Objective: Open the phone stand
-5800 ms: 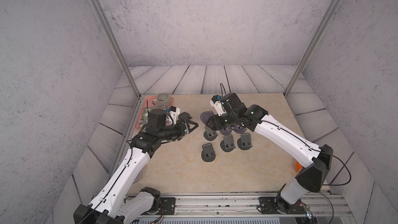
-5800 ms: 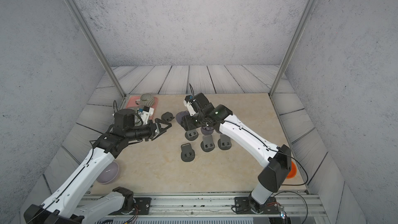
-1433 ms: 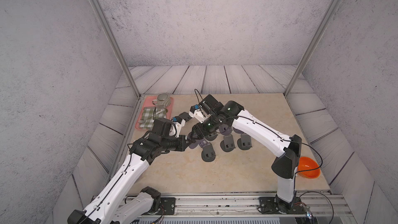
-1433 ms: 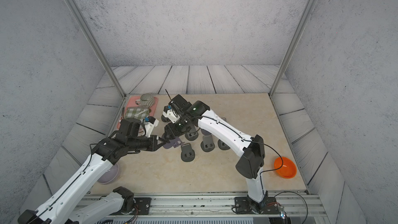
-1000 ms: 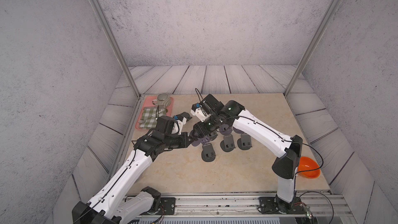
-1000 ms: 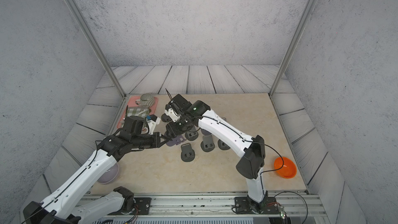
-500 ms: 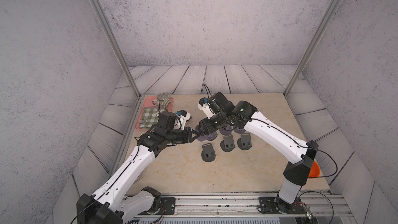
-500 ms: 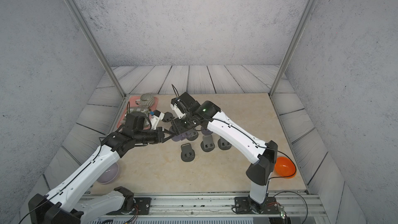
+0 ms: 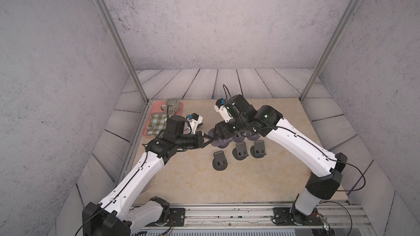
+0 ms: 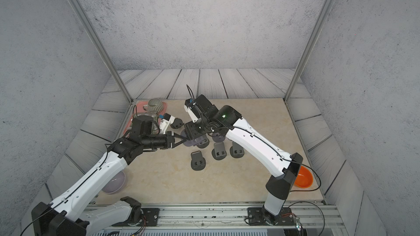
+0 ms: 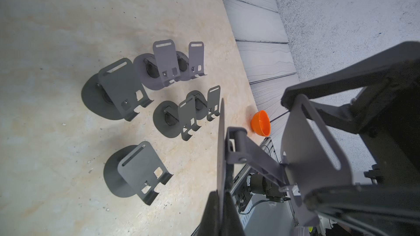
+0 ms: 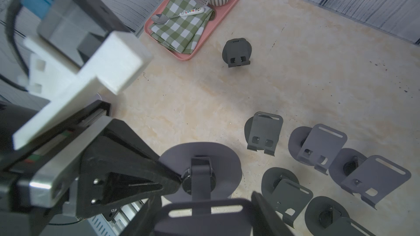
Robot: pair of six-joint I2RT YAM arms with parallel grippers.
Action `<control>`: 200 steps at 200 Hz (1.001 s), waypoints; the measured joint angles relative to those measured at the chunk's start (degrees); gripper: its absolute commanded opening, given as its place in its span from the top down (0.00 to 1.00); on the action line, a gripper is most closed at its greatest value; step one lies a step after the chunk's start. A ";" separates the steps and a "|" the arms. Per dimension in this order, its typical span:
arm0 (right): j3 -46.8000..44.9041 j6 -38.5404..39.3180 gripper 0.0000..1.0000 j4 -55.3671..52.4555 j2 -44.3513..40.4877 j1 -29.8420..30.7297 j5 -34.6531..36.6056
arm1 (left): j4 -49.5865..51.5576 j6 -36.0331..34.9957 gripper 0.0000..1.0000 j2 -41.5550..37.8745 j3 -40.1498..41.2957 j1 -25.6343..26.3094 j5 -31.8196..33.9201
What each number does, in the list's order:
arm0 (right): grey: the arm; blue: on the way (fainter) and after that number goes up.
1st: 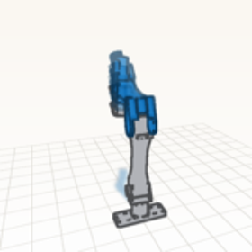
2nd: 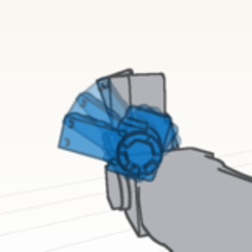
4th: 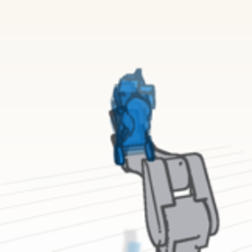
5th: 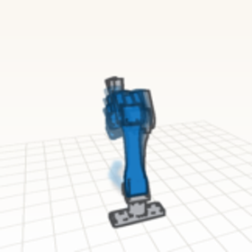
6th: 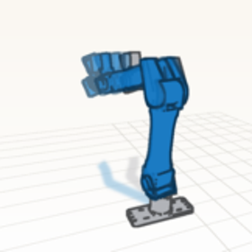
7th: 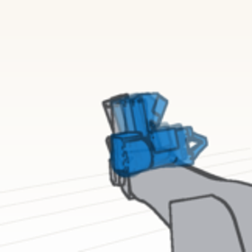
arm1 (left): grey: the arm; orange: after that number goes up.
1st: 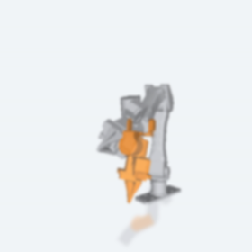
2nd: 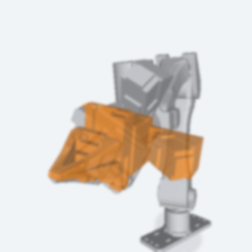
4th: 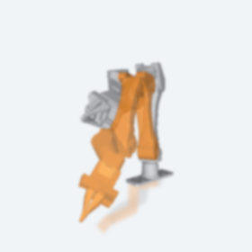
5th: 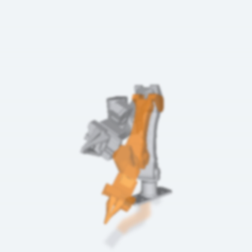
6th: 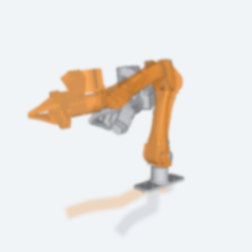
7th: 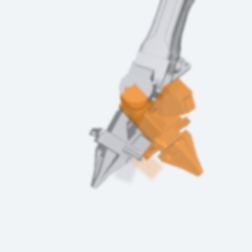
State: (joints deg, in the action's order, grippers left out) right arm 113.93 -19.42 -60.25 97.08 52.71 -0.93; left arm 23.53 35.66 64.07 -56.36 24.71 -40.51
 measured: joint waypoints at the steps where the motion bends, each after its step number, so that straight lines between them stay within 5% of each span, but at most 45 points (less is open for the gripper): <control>1: 0.07 -0.02 0.53 -0.02 0.00 0.00 0.02 | -0.02 0.02 1.00 0.00 -0.02 0.00 -0.02; 181: 2.67 -1.66 0.51 -5.11 -4.42 0.00 2.86 | -4.07 2.34 1.00 3.89 -1.31 -2.01 -6.73; 190: 2.67 -1.66 0.44 -5.05 -4.42 0.00 2.67 | -3.91 2.34 1.00 3.87 -1.27 -2.23 -6.73; 200: 2.62 -1.66 0.13 -4.87 -4.42 0.00 2.34 | -3.82 2.34 1.00 3.80 -1.25 -2.43 -6.73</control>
State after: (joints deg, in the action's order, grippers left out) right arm 116.55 -21.08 -65.12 92.66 52.71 1.41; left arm 19.70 38.00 67.88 -57.60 22.28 -47.24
